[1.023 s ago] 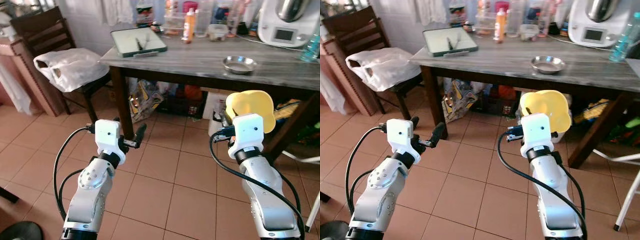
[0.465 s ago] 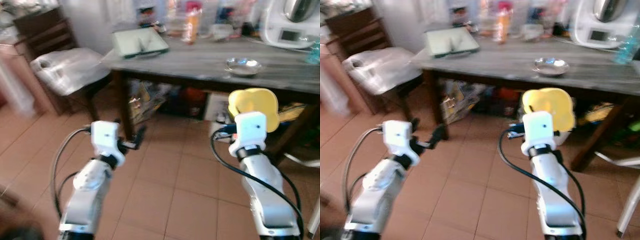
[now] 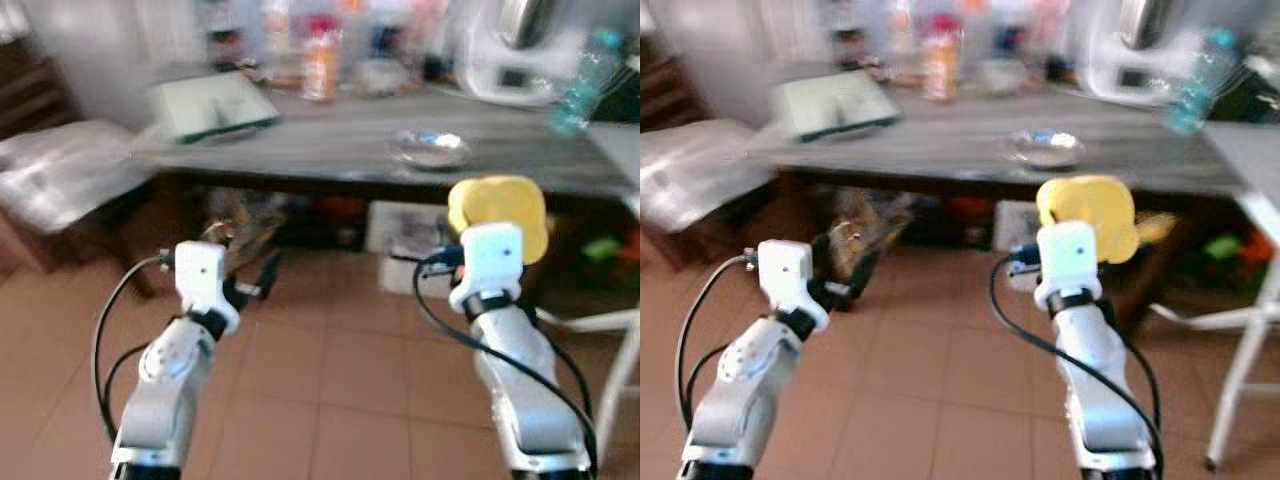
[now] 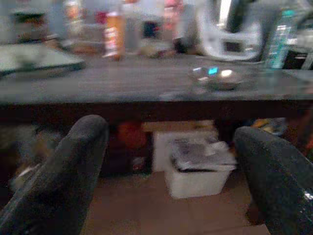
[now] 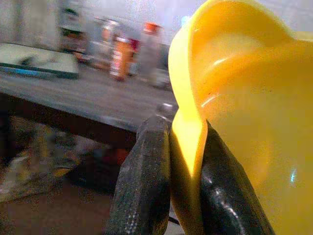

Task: Setting the table

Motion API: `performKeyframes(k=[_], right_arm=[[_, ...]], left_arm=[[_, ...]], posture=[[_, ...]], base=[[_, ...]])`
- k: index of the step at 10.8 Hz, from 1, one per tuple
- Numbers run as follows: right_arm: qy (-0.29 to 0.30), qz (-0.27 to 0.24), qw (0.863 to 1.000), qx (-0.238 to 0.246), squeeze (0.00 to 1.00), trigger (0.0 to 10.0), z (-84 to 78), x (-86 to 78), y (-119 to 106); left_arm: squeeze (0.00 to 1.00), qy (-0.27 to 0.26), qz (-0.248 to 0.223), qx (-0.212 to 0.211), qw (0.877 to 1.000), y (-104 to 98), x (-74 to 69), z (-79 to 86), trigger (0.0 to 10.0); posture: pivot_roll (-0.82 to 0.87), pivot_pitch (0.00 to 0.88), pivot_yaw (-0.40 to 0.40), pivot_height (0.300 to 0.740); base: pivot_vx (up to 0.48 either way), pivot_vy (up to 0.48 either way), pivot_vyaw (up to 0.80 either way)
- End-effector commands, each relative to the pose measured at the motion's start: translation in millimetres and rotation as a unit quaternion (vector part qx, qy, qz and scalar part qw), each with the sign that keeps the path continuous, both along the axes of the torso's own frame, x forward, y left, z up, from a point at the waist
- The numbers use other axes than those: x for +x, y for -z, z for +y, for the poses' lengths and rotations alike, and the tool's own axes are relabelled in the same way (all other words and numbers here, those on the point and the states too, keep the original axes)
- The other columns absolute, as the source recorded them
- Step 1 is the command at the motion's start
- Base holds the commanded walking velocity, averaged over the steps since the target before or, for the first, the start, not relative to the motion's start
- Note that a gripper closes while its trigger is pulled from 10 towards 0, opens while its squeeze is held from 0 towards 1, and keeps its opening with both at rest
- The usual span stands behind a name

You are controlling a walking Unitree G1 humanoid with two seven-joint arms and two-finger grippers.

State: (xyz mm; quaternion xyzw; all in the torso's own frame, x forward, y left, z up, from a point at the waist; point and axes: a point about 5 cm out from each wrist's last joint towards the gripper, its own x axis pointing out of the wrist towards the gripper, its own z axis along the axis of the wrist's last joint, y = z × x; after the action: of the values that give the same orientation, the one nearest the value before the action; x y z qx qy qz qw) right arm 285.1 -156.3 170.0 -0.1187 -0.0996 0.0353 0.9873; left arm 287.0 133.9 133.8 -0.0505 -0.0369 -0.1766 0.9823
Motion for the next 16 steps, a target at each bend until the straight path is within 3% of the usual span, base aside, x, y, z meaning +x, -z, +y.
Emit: performKeyframes(k=[1, 16], right_arm=[[0.018, -0.005, 1.0, -0.002, 0.0, 10.0, -10.6, -0.7, -2.7], [0.014, -0.009, 1.0, -0.008, 0.0, 10.0, -10.9, -1.2, -5.9]], left_arm=[[0.0, 0.018, -0.001, -0.001, 1.0, -1.0, -0.8, -10.0, 10.0], [0.0, 0.028, -0.01, -0.011, 0.999, -8.0, -0.7, -17.8, 10.0]], posture=[[-0.03, 0.014, 0.022, 0.74], [-0.04, 0.019, 0.018, 0.74]], base=[[0.42, 0.0, -0.4], [0.419, 0.0, 0.0]])
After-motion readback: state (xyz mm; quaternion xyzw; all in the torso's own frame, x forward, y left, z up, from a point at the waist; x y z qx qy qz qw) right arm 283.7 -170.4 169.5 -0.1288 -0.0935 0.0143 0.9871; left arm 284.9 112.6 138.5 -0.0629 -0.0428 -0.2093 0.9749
